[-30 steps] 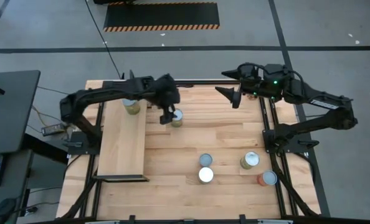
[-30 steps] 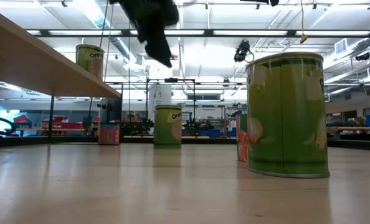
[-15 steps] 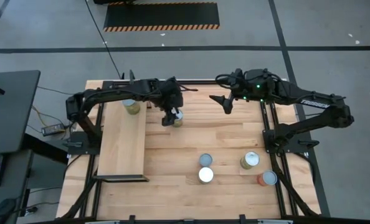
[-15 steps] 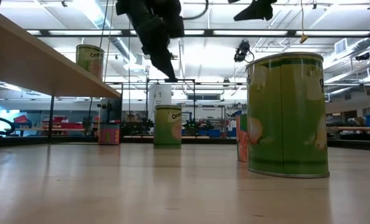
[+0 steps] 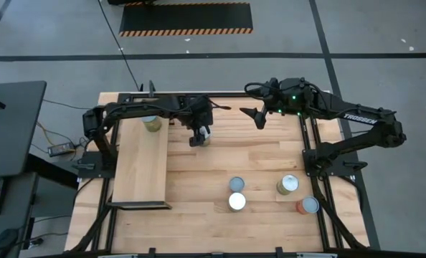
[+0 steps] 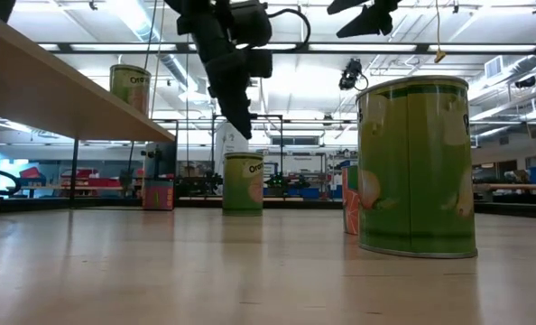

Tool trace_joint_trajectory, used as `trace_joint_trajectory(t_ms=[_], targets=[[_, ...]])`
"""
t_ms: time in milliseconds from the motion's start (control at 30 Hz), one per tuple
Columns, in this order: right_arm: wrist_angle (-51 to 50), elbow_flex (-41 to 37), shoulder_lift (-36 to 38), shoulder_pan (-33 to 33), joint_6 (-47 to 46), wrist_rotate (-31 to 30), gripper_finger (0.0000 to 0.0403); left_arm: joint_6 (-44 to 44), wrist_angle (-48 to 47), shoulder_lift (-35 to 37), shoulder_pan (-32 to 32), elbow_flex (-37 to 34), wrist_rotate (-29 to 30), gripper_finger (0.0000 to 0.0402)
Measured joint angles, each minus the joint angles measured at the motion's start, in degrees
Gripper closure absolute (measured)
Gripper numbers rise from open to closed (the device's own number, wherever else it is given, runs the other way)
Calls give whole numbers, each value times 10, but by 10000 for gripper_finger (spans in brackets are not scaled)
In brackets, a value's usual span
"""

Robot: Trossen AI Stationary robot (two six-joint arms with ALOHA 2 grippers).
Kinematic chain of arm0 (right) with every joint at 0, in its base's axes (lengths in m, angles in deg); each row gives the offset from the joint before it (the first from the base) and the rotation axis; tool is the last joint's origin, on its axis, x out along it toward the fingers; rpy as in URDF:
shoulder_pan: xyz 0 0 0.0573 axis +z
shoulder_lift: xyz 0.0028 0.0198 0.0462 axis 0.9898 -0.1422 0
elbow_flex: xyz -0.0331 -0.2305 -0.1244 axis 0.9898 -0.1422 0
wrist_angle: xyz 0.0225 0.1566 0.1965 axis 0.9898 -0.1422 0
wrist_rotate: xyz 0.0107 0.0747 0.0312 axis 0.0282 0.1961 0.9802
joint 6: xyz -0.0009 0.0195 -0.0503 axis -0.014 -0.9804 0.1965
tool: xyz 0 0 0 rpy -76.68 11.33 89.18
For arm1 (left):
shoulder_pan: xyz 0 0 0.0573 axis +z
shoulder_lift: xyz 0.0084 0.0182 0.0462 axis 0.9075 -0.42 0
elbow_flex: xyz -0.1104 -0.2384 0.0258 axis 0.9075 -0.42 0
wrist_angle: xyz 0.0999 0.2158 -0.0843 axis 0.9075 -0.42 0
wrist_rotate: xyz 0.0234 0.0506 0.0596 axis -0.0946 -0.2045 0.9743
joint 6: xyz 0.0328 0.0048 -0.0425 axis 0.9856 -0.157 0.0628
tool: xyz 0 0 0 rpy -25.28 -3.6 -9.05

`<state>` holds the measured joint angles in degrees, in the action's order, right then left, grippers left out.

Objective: Pick and place cans onto a shelf
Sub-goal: Put the large canned oranges on the shelf aligned with the other large canned oranges

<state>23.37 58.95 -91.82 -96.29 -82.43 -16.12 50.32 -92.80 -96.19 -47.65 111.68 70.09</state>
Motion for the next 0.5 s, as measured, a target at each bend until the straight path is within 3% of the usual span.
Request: trace_joint_trajectory(t_ms=[500], targets=[[-1, 0, 0, 0, -22, 1, 25, -13, 10, -50, 3, 0, 28, 11]])
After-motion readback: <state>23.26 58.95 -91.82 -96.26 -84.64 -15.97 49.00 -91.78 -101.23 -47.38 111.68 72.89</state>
